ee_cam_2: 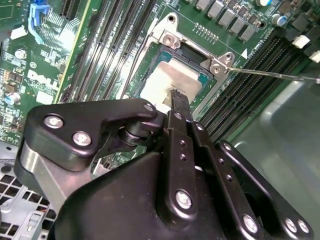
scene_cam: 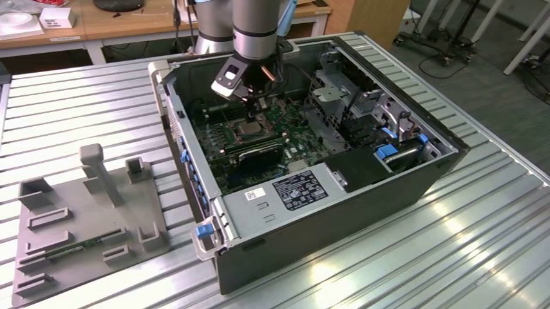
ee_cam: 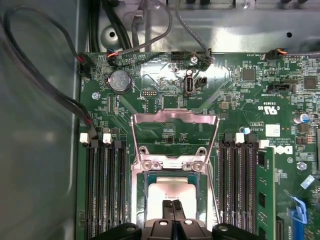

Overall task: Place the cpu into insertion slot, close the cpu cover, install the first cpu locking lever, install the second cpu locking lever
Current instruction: 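Place the cpu into insertion slot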

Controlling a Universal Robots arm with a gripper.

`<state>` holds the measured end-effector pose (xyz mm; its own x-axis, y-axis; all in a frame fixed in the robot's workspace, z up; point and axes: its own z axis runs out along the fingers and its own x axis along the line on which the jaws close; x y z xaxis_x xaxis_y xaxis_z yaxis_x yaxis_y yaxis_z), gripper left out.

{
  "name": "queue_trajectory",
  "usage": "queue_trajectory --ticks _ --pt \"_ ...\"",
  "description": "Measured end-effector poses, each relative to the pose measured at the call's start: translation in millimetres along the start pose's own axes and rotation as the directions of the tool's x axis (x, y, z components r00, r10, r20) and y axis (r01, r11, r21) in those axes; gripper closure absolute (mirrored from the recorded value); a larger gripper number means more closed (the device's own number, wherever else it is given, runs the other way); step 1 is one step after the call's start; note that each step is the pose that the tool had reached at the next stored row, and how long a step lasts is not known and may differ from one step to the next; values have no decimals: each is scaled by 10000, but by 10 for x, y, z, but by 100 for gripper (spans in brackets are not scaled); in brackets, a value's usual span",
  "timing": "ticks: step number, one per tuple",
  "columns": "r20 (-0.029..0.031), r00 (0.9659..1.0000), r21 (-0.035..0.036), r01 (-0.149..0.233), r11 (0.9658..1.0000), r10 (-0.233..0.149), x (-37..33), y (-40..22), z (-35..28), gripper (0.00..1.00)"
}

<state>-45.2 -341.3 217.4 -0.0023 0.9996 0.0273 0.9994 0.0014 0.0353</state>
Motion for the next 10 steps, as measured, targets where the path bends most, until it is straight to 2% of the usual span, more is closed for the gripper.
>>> queue_trajectory --ticks 3,10 --pt "0 10000 0 0 10000 0 -1 -2 47 89" --pt "-9 10000 0 1 10000 -1 -5 -5 90 89"
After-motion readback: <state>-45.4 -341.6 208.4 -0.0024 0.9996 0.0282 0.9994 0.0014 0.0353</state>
